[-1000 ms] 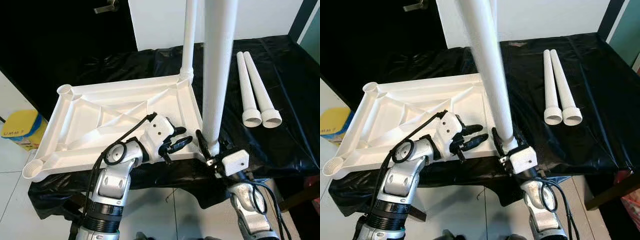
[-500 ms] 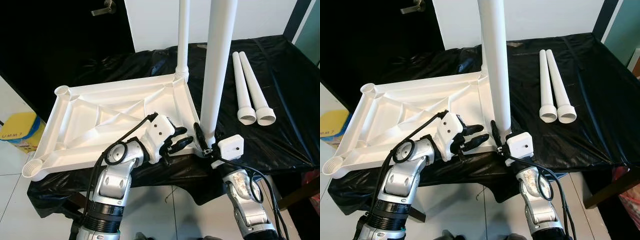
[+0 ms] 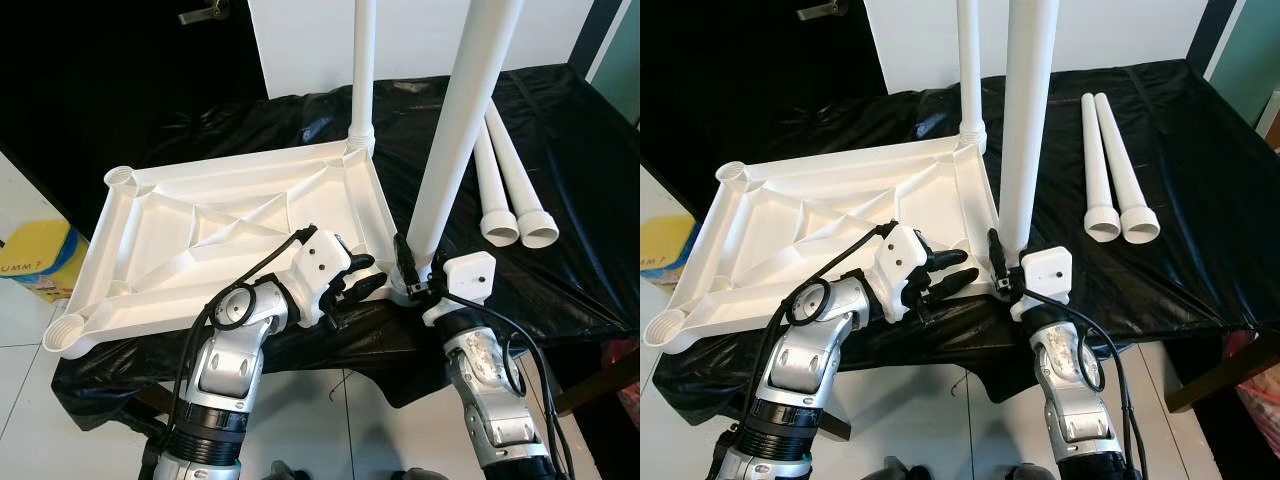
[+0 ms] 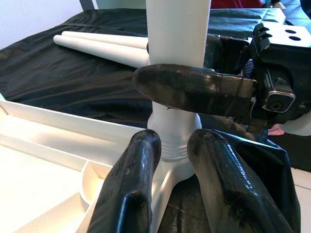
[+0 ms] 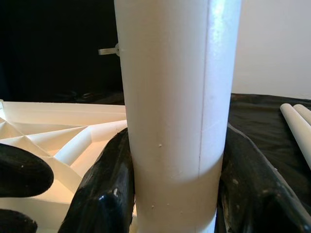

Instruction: Building children table

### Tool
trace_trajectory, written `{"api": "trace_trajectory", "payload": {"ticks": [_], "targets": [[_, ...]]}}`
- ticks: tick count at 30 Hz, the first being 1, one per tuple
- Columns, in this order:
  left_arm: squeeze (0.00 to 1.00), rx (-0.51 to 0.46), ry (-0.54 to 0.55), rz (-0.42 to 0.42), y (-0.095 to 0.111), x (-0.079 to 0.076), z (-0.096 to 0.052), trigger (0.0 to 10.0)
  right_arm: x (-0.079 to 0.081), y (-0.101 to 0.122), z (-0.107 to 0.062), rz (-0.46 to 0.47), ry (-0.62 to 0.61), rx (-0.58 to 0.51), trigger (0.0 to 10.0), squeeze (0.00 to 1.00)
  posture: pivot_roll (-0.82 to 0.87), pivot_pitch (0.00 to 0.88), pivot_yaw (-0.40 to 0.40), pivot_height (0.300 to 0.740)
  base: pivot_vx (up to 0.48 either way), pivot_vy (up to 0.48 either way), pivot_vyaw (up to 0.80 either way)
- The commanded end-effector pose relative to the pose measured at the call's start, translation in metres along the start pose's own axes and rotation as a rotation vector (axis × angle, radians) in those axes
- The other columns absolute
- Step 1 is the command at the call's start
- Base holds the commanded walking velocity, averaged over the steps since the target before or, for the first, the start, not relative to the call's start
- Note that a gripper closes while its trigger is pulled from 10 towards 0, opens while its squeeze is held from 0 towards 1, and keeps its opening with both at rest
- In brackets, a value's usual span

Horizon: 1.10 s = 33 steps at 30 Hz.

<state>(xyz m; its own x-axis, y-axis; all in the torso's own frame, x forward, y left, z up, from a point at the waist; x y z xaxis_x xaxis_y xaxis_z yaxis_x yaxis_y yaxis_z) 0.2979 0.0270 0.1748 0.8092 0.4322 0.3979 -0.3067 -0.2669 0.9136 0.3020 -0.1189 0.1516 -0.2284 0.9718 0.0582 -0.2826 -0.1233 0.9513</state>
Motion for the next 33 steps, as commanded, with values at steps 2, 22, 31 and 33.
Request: {"api": "trace_trajectory", "payload": {"ticks": [2, 22, 31, 33], "targets": [[0.00, 0.036, 0.174, 0.005, -0.002, 0.017, -0.002, 10.0, -0.013, -0.060, -0.025, 0.084, -0.108, 0.302, 10.0, 0.00, -0.02, 0.098, 0.107, 0.740, 0.000, 0.000, 0.00], [0.00, 0.032, 0.180, 0.001, -0.002, 0.017, -0.001, 10.0, 0.000, 0.011, -0.016, -0.165, 0.014, -0.099, 10.0, 0.00, -0.03, 0.097, 0.103, 0.740, 0.000, 0.000, 0.00], [0.00, 0.028, 0.185, -0.001, -0.001, 0.018, -0.001, 10.0, 0.003, 0.037, -0.009, -0.158, -0.005, -0.213, 10.0, 0.00, -0.03, 0.094, 0.101, 0.740, 0.000, 0.000, 0.00], [0.00, 0.025, 0.186, 0.000, 0.000, 0.018, 0.000, 10.0, 0.011, 0.038, -0.010, -0.221, 0.039, -0.236, 10.0, 0.00, -0.02, 0.086, 0.097, 0.740, 0.000, 0.000, 0.00]]}}
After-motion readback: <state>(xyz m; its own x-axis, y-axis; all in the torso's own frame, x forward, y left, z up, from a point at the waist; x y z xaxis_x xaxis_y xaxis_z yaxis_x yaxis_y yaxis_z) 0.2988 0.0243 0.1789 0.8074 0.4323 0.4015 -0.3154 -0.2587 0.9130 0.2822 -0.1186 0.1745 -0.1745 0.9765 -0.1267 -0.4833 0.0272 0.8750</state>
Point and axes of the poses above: a point about 5 cm out from each wrist's last joint towards the gripper, its own z axis pointing out of the wrist towards the gripper, its own y axis along the axis of the wrist's last joint, x = y × z, the point moved 4 cm from there along z, pointing out of the wrist towards the gripper, and after that the axes turned 7 degrees about z, right-handed, at the moved point
